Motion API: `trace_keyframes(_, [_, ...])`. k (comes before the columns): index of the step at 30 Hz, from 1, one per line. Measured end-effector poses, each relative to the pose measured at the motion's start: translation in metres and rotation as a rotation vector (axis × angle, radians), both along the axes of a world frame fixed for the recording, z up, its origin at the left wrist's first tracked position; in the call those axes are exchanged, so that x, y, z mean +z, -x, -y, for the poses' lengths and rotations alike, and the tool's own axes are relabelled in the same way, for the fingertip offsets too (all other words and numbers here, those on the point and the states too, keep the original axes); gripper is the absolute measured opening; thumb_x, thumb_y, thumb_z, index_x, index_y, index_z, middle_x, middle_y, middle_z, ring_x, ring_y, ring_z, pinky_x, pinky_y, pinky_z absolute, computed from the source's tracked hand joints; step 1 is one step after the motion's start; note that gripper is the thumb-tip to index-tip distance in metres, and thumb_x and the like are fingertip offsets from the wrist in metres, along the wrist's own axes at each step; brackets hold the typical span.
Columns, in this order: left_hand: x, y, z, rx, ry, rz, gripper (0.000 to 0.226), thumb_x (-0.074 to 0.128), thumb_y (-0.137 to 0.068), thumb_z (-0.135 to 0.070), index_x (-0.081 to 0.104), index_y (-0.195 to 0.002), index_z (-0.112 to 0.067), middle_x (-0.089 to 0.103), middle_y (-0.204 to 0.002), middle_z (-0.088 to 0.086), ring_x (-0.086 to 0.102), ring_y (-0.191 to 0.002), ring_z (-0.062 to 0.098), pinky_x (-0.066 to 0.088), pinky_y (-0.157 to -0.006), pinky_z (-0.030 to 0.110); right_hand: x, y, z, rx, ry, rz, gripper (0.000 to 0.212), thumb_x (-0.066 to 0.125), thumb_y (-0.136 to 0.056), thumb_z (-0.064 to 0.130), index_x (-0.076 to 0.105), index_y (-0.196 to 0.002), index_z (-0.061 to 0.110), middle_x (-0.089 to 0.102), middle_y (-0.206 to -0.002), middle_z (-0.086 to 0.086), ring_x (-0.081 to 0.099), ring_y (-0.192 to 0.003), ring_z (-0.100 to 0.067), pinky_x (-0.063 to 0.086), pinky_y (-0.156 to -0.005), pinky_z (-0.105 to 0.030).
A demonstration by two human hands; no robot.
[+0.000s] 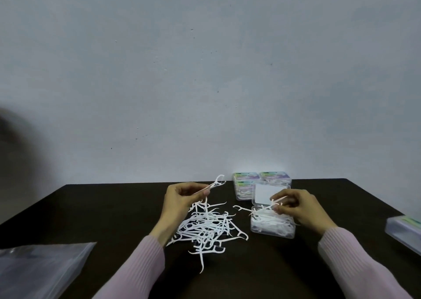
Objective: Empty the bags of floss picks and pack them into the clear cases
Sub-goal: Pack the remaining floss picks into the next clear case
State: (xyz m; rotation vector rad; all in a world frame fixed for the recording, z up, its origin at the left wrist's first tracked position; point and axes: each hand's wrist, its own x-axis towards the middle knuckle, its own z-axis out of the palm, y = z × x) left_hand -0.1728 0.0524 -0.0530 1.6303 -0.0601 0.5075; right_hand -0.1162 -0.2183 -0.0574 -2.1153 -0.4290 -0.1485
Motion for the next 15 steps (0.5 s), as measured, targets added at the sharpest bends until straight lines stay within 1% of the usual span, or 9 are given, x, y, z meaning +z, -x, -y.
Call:
trace_keyframes(3, [-0.002, -0.008, 0.020, -0.052, 0.022, -0.012, 0.013, 0.074, -0.074, -0.001, 0.074, -0.087, -0.001, 0.068, -0.066, 0.006, 0.059, -0.059, 0.007, 0.047, -0.058, 0.013, -0.001, -0.003, 0.006, -0.037, 0.068, 0.027, 0.016, 0.074, -0.075, 0.011, 0.068, -0.087, 0.021, 0.068, -0.080, 0.002, 0.063, -0.075, -0.003, 0.045, -0.056, -0.005])
trace_keyframes(5, [-0.003, -0.014, 0.033, -0.082, 0.042, -0.028, 0.012, 0.073, -0.075, -0.001, 0.074, -0.087, -0.002, 0.068, -0.063, 0.001, 0.058, -0.056, 0.003, 0.045, -0.055, 0.011, -0.003, -0.005, 0.007, -0.047, 0.112, 0.043, 0.016, 0.073, -0.076, 0.012, 0.069, -0.091, 0.019, 0.067, -0.082, 0.003, 0.061, -0.076, -0.003, 0.046, -0.058, -0.006])
trace_keyframes(6, [-0.004, -0.017, 0.039, -0.094, 0.048, -0.035, 0.012, 0.073, -0.075, -0.002, 0.074, -0.087, -0.003, 0.069, -0.064, 0.001, 0.060, -0.058, 0.003, 0.046, -0.056, 0.011, -0.003, -0.005, 0.006, -0.046, 0.121, 0.044, 0.018, 0.073, -0.077, 0.012, 0.070, -0.094, 0.017, 0.066, -0.083, 0.004, 0.060, -0.076, -0.003, 0.047, -0.060, -0.006])
trace_keyframes(8, [-0.005, -0.024, 0.053, -0.120, 0.050, -0.056, 0.015, 0.075, -0.073, -0.005, 0.075, -0.088, -0.004, 0.073, -0.074, 0.004, 0.064, -0.066, 0.006, 0.050, -0.062, 0.014, -0.003, -0.007, 0.007, -0.047, 0.135, 0.048, 0.021, 0.071, -0.078, 0.012, 0.069, -0.099, 0.016, 0.064, -0.085, 0.009, 0.059, -0.078, -0.001, 0.047, -0.062, -0.006])
trace_keyframes(10, [-0.006, -0.033, 0.068, -0.127, 0.024, -0.075, 0.016, 0.076, -0.072, -0.005, 0.075, -0.088, -0.006, 0.074, -0.080, 0.006, 0.066, -0.070, 0.008, 0.050, -0.064, 0.015, -0.003, -0.008, 0.009, -0.069, 0.129, 0.067, 0.022, 0.070, -0.079, 0.012, 0.069, -0.101, 0.015, 0.063, -0.086, 0.010, 0.058, -0.079, 0.002, 0.045, -0.061, -0.005])
trace_keyframes(12, [-0.007, -0.040, 0.081, -0.133, -0.008, -0.078, 0.013, 0.077, -0.071, -0.004, 0.075, -0.083, -0.010, 0.074, -0.079, 0.004, 0.067, -0.072, 0.010, 0.051, -0.065, 0.017, -0.003, -0.009, 0.011, -0.118, 0.113, 0.099, 0.021, 0.069, -0.081, 0.012, 0.069, -0.102, 0.016, 0.063, -0.089, 0.007, 0.056, -0.078, 0.003, 0.044, -0.059, -0.004])
trace_keyframes(15, [-0.010, -0.047, 0.096, -0.133, -0.023, -0.064, 0.016, 0.078, -0.070, -0.004, 0.075, -0.076, -0.019, 0.074, -0.078, 0.003, 0.068, -0.076, 0.015, 0.054, -0.072, 0.024, -0.003, -0.011, 0.015, -0.200, 0.033, 0.112, 0.019, 0.067, -0.083, 0.010, 0.067, -0.101, 0.014, 0.063, -0.090, 0.004, 0.056, -0.075, 0.002, 0.041, -0.055, -0.006])
